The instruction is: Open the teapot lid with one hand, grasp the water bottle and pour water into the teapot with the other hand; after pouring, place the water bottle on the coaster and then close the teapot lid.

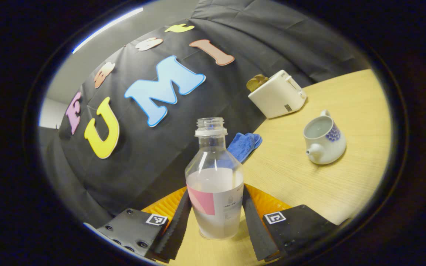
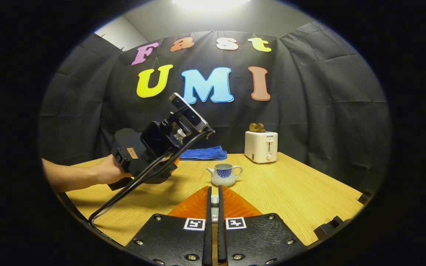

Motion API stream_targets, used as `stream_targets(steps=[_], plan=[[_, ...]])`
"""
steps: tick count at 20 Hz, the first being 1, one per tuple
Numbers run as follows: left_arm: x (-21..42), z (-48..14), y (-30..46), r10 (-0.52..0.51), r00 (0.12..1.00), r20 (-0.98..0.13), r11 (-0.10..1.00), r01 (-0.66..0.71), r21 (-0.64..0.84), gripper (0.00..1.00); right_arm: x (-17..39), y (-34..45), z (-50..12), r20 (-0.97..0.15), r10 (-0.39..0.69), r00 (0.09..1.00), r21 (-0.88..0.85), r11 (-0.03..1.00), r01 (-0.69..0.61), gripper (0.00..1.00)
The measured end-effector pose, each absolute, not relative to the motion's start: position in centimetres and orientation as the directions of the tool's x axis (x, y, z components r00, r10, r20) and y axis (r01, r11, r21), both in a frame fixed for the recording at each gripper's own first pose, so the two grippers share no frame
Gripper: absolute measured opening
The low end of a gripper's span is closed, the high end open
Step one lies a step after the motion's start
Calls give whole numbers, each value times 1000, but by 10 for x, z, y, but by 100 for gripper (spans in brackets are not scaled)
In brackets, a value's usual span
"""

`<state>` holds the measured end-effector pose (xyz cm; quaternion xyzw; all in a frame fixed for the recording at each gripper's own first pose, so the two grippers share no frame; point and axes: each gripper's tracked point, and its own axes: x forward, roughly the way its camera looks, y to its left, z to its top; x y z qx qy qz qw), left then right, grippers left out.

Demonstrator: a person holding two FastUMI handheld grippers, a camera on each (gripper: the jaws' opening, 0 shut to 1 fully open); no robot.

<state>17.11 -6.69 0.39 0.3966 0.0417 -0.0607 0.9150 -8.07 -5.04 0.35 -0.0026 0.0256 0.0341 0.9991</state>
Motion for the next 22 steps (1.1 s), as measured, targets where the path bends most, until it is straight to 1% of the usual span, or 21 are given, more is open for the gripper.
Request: stream_targets(steps=[5,8,13,16,22], plan=[[183,-3,-83,-89,984,-152,512,176,841,86,-86,-50,2,-52,69,996,6,998,-68,6],[184,-7,-93,-110,978,-178,447,209,870,86,-86,-51,-1,-58,67,996,14,998,-67,6],[185,-14,-112,-131,973,-188,296,220,930,85,-85,-52,-4,-67,74,995,27,997,-72,6],[191,-27,-121,-140,962,-234,223,261,939,85,-86,-55,-3,-57,64,996,24,998,-63,6],[191,-23,-133,-135,968,-212,77,223,972,85,-84,-55,-7,-69,69,995,37,997,-67,6]])
